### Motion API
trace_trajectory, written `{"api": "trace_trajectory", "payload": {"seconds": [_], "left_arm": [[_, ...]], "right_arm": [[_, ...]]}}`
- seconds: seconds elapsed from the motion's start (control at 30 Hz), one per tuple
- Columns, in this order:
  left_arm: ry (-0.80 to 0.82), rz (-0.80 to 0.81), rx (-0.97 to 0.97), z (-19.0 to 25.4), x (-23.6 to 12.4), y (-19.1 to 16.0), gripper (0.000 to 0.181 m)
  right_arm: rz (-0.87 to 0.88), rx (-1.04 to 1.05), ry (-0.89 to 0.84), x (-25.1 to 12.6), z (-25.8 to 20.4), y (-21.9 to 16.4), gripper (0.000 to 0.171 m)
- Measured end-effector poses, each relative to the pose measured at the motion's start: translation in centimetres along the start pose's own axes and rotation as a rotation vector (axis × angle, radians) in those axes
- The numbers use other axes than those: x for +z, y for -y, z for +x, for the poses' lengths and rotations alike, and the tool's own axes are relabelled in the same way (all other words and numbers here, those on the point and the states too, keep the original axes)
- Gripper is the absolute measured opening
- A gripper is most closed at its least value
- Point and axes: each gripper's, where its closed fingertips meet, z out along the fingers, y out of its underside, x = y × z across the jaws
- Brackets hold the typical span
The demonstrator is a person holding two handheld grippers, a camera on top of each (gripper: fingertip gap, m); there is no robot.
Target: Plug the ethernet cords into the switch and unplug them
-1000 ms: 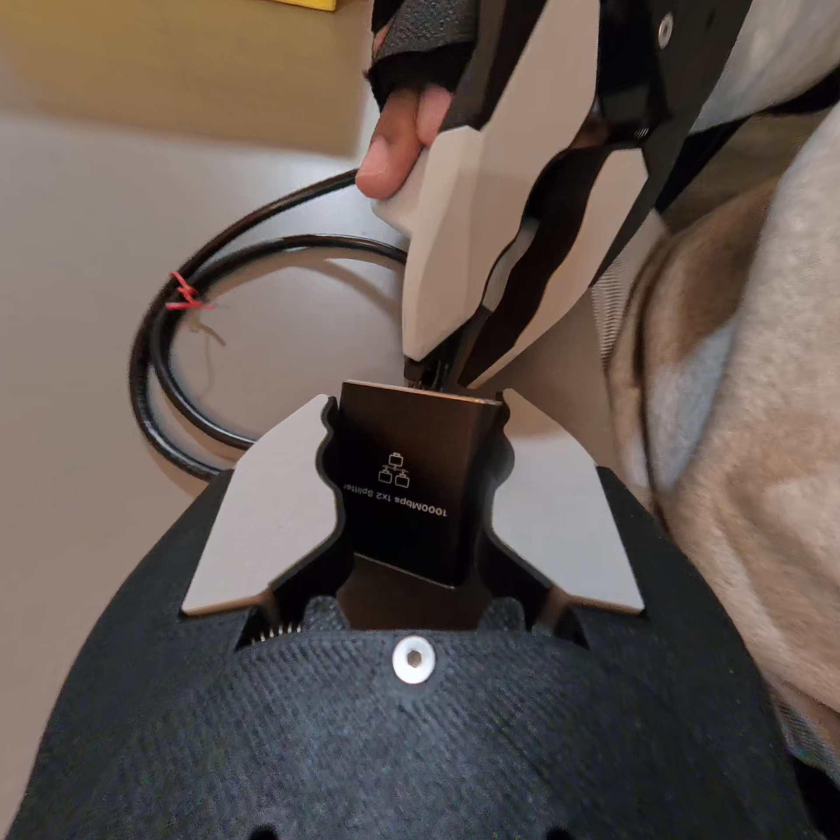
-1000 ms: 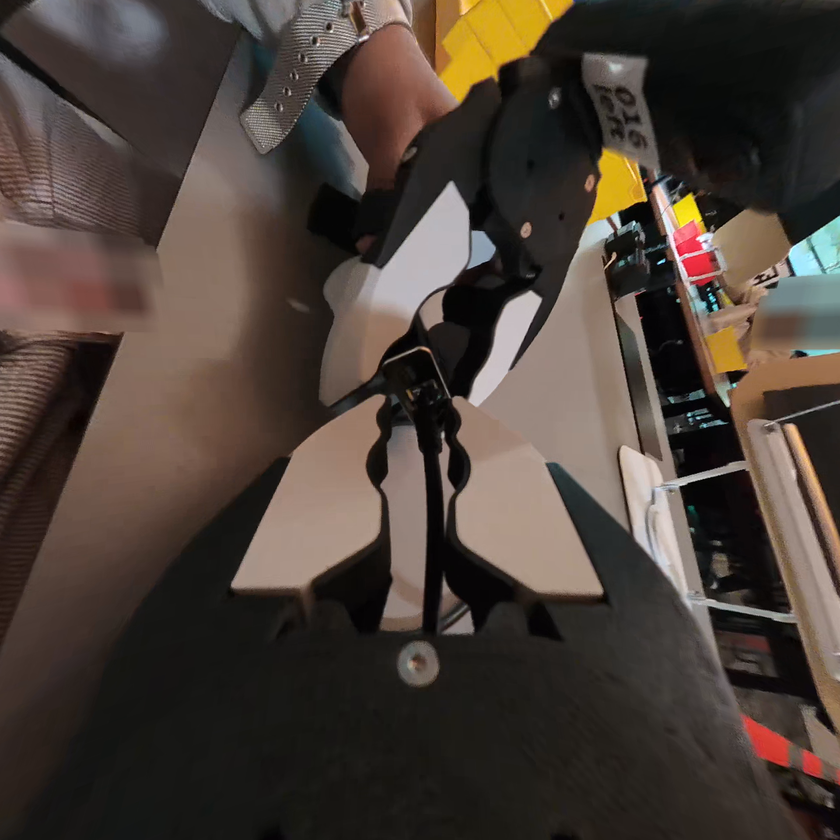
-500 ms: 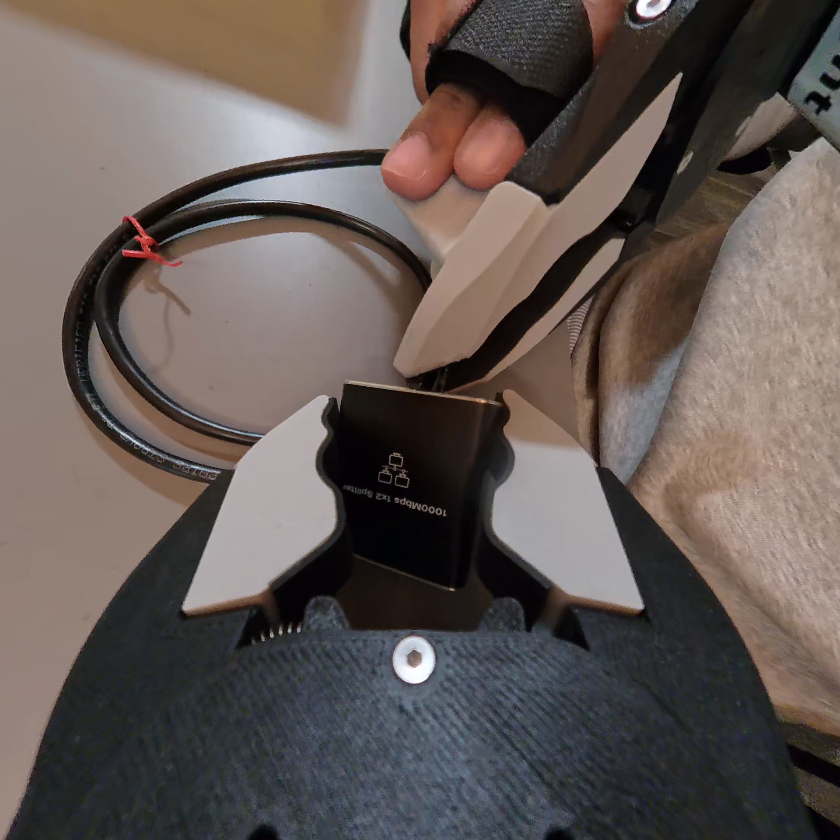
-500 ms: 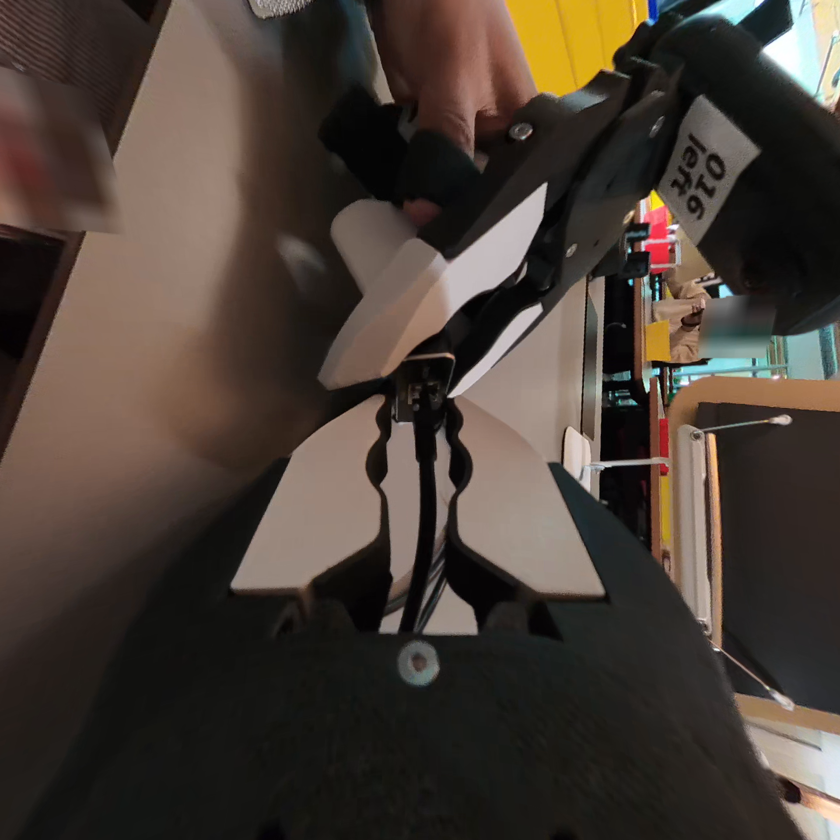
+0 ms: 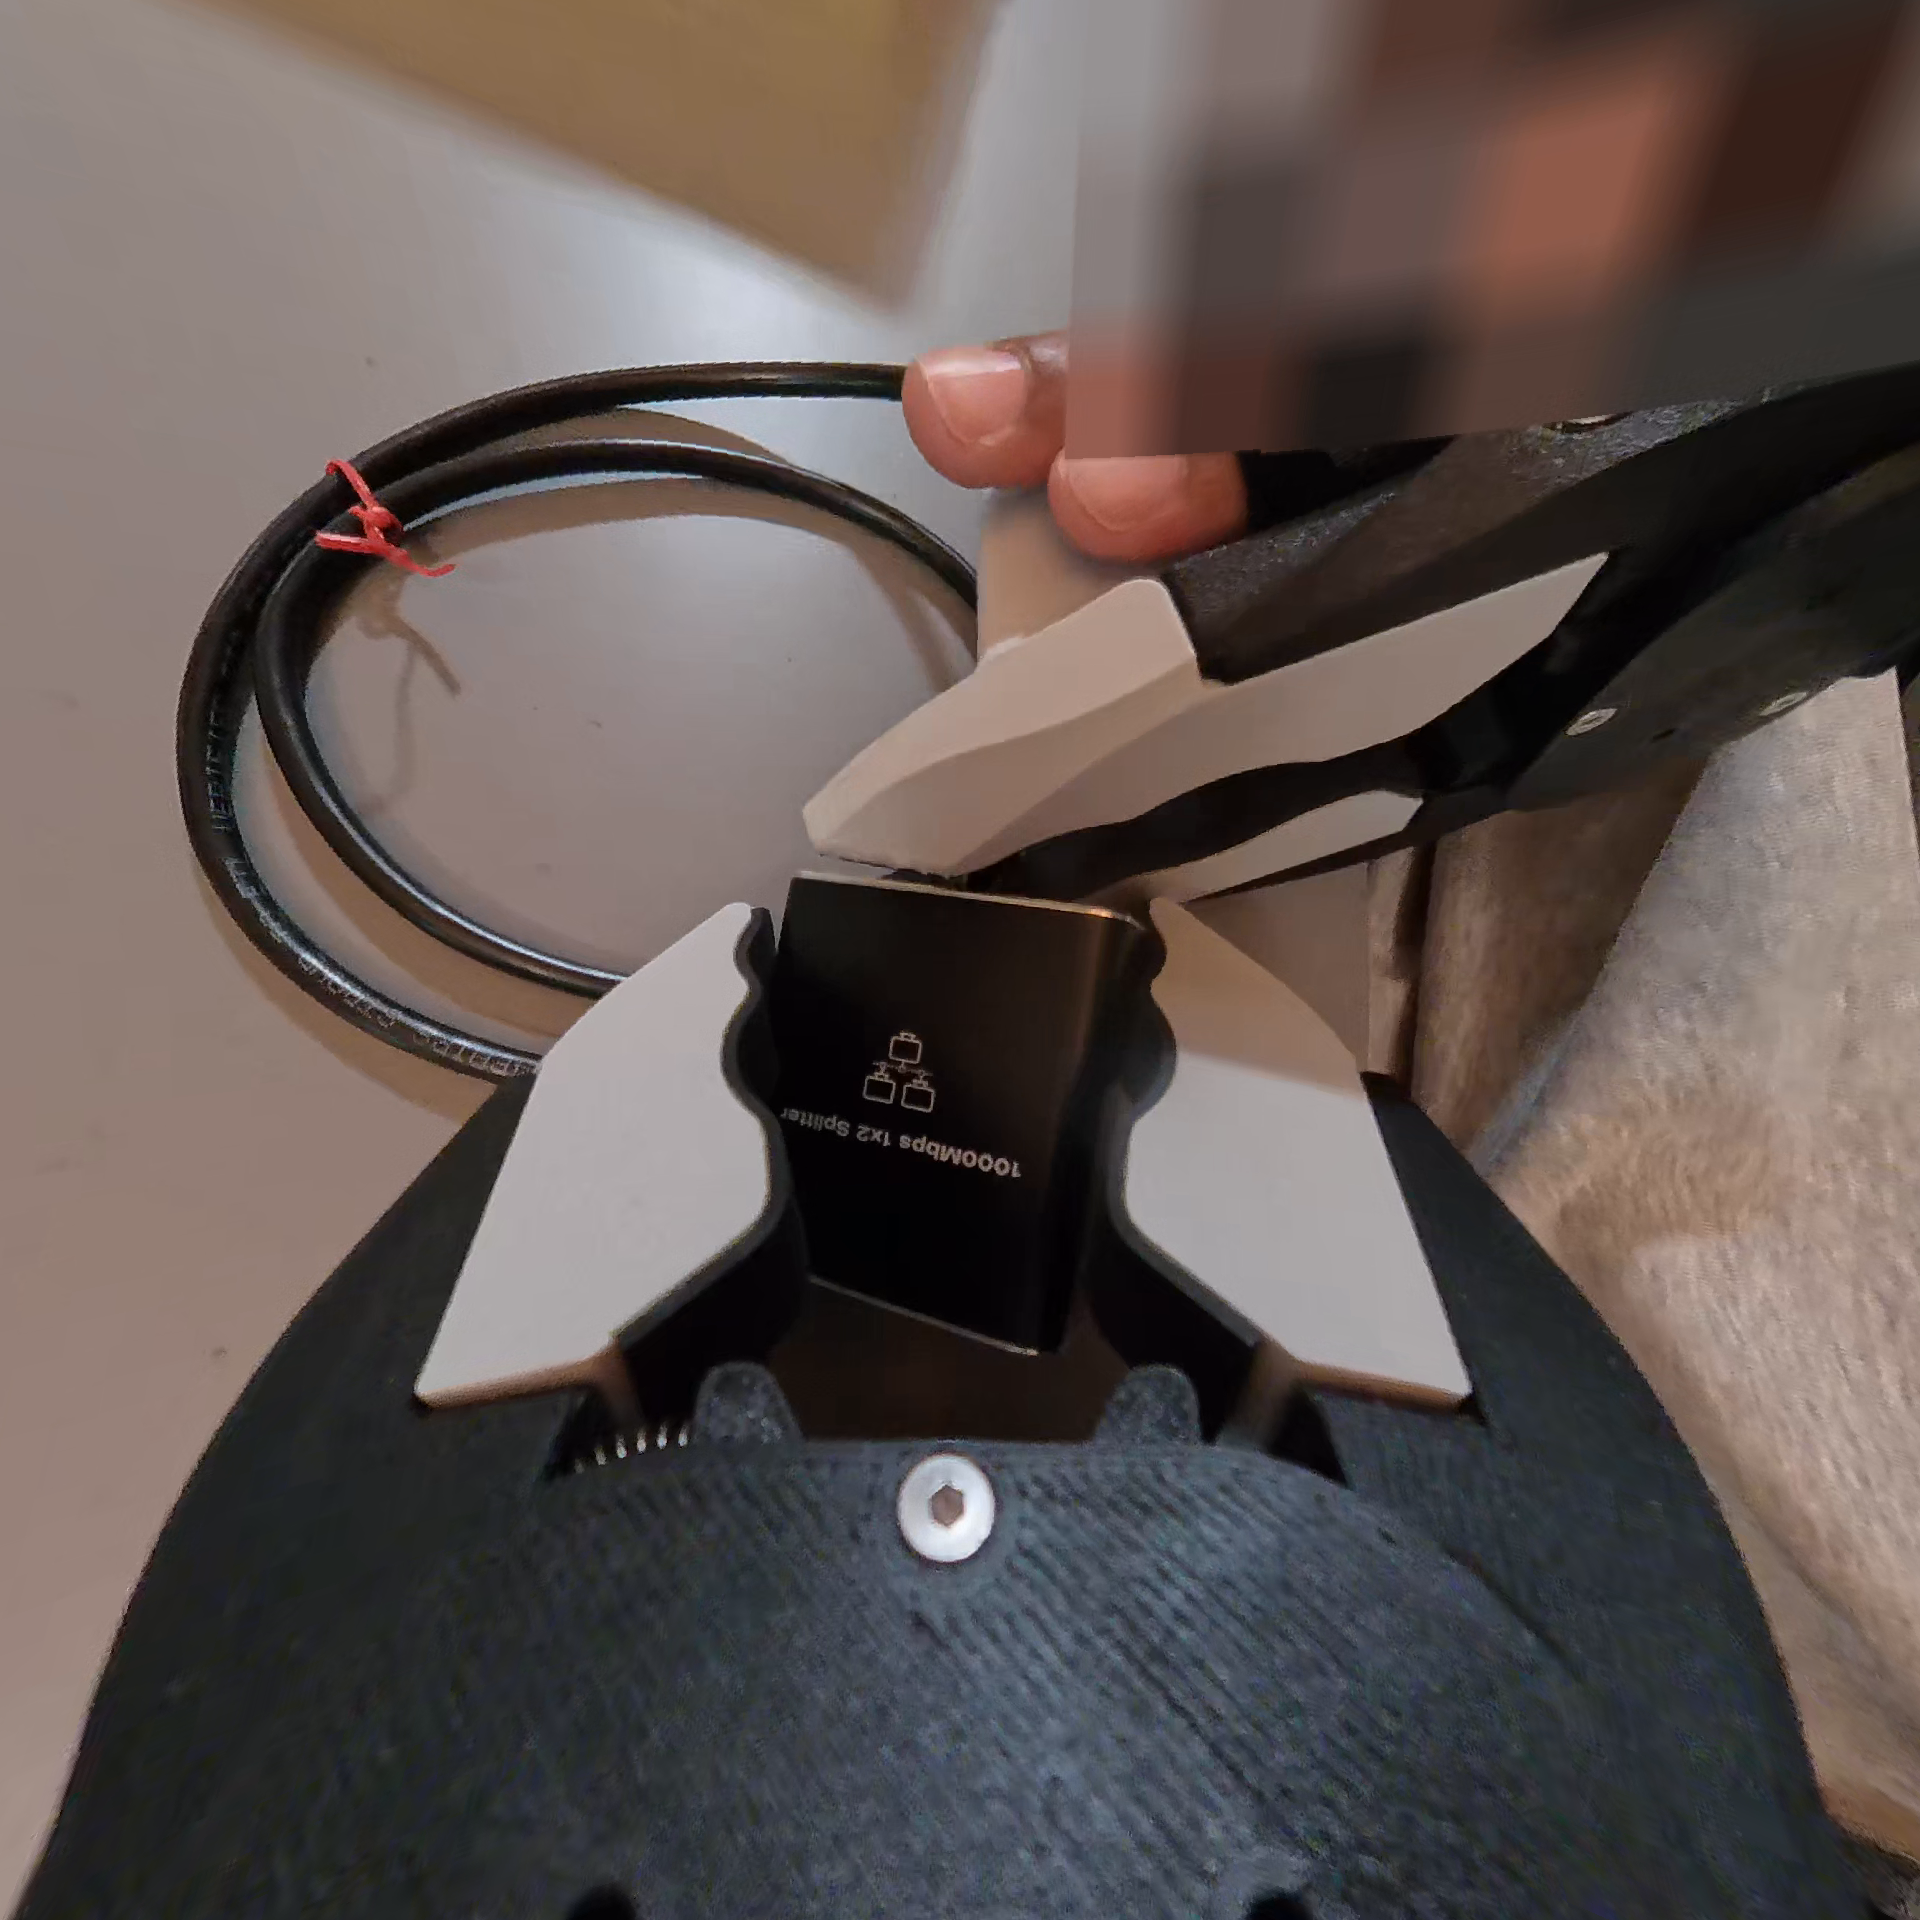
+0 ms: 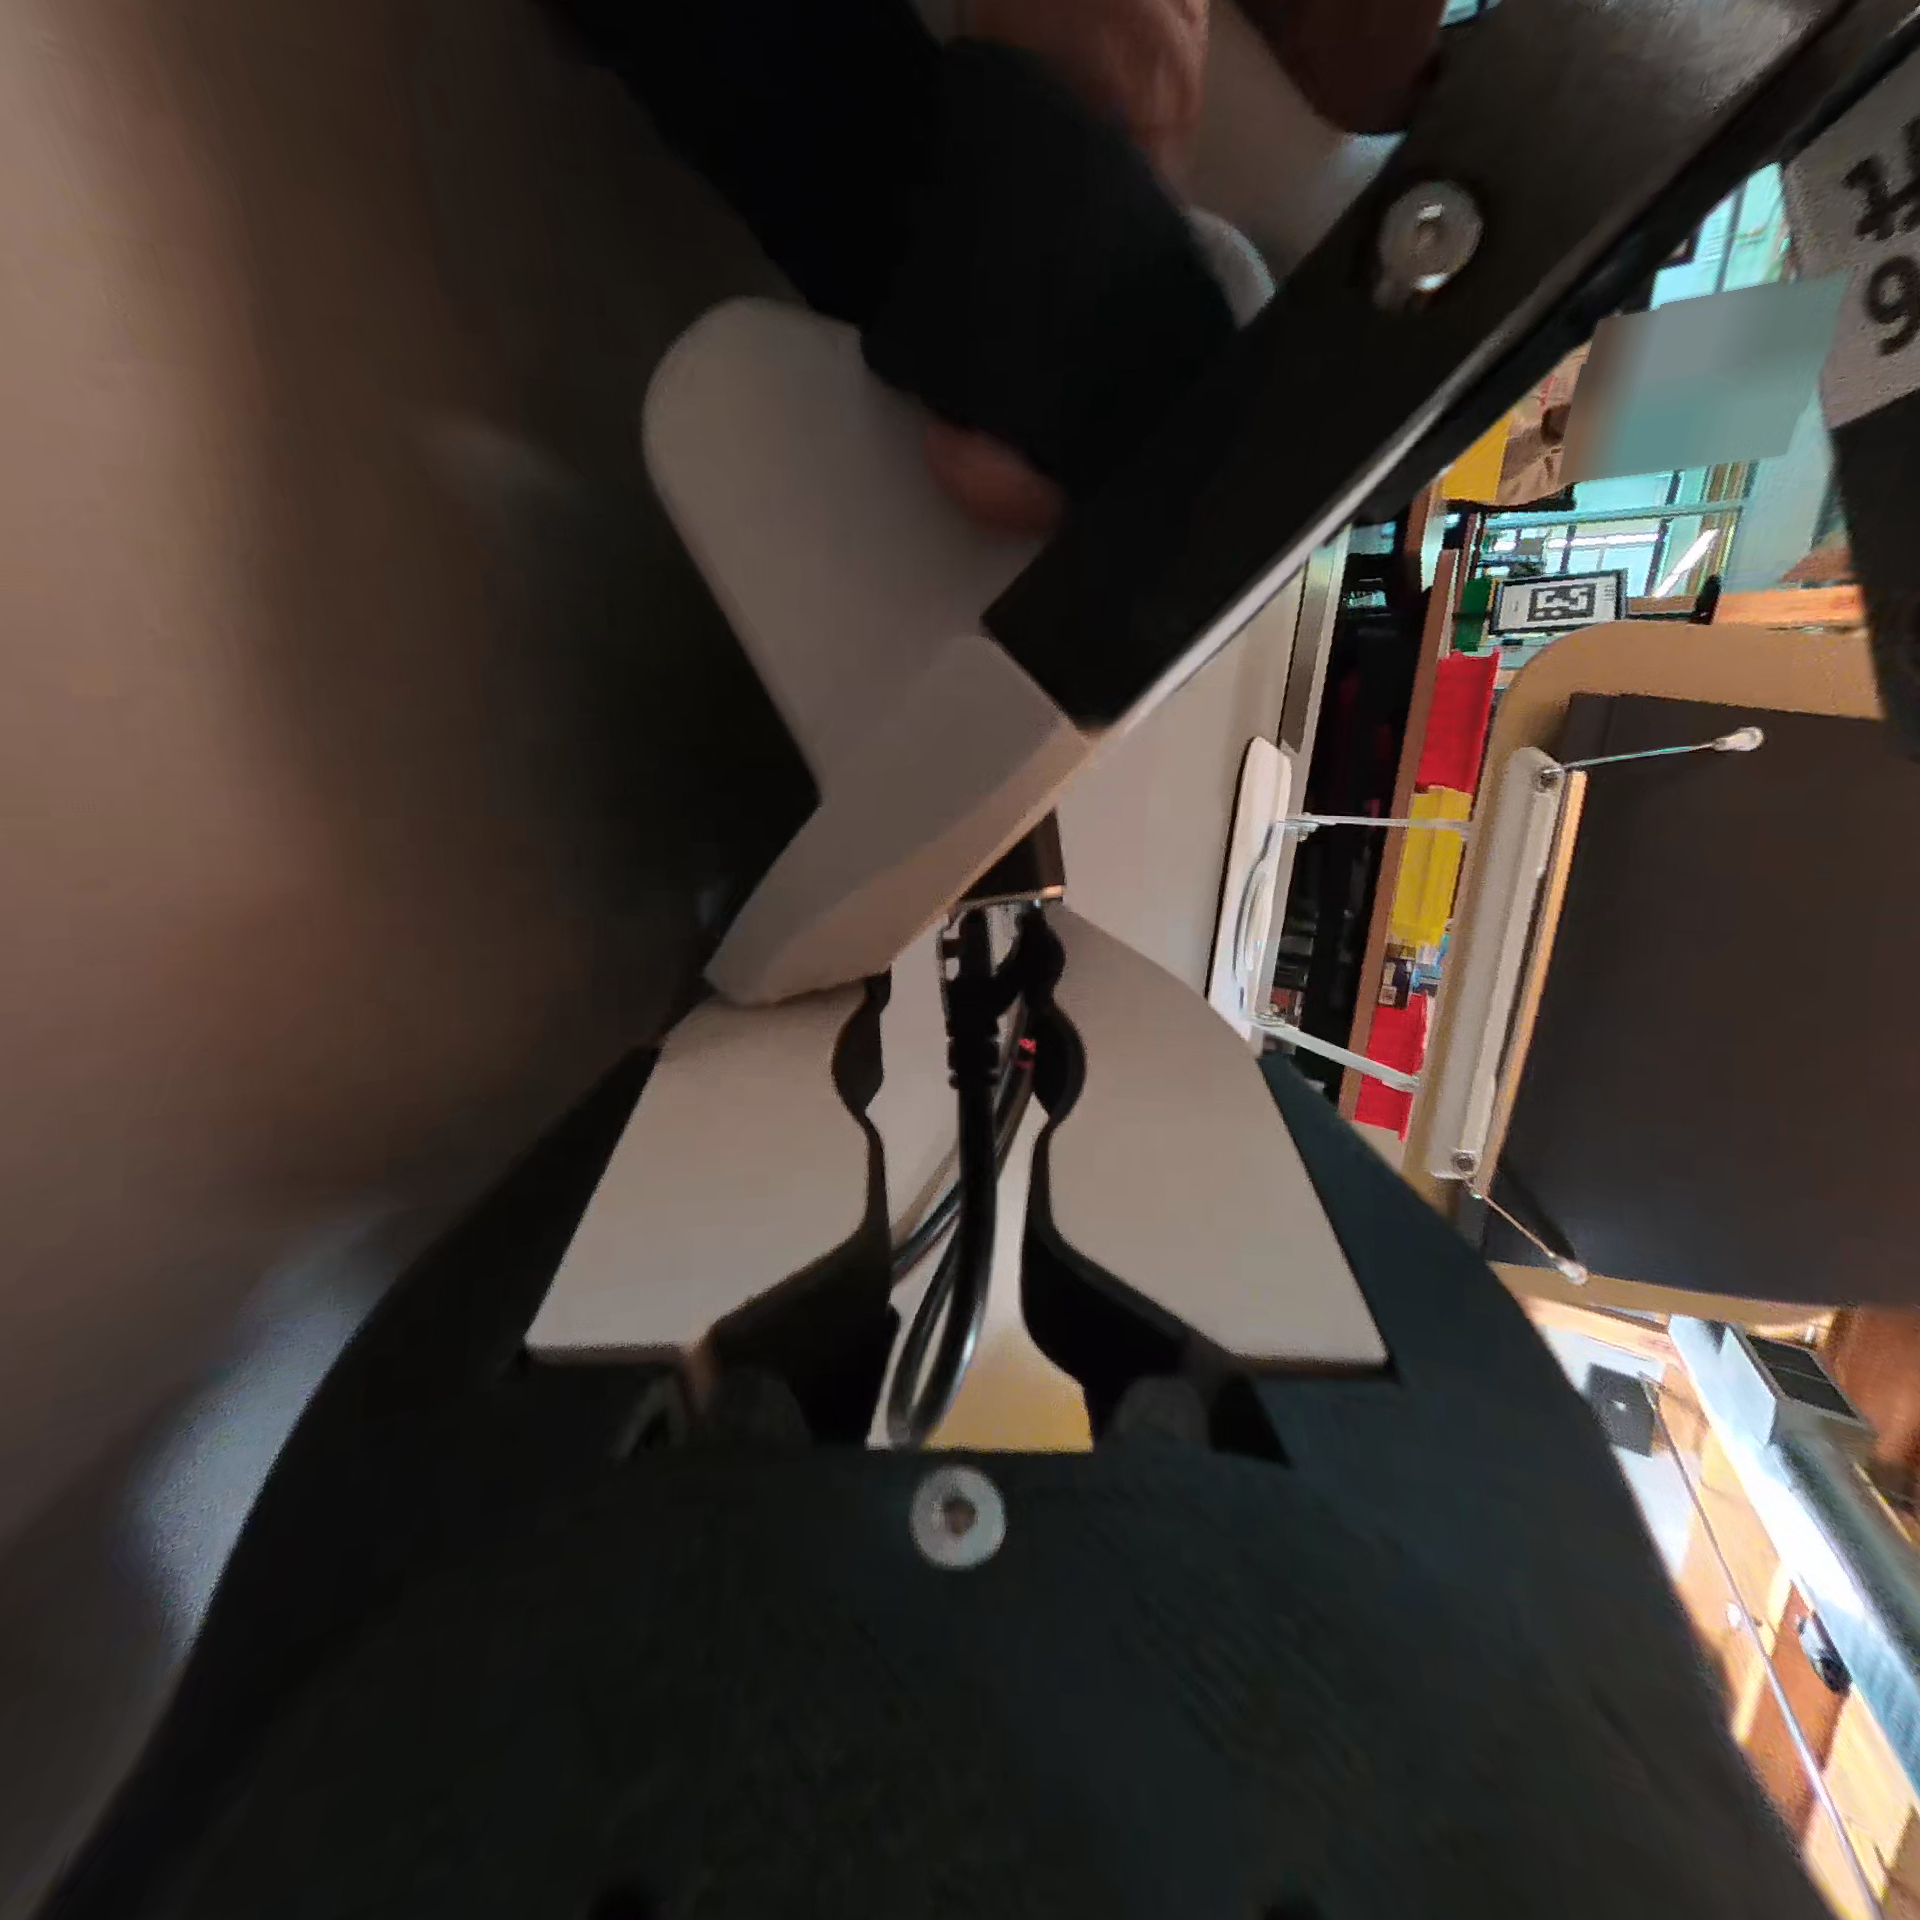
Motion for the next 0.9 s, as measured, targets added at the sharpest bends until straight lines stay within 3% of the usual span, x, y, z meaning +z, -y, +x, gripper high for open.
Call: {"api": "trace_trajectory", "payload": {"seconds": [0.47,0.9], "left_arm": [[-0.027,0.03,-0.027,0.14,-0.09,0.34,0.065],[-0.046,0.042,-0.052,0.05,-0.14,0.54,0.065]], "right_arm": [[0.02,-0.037,-0.004,0.31,0.08,-0.13,0.025],[-0.048,0.106,0.068,0.38,-0.34,-0.86,0.02]]}}
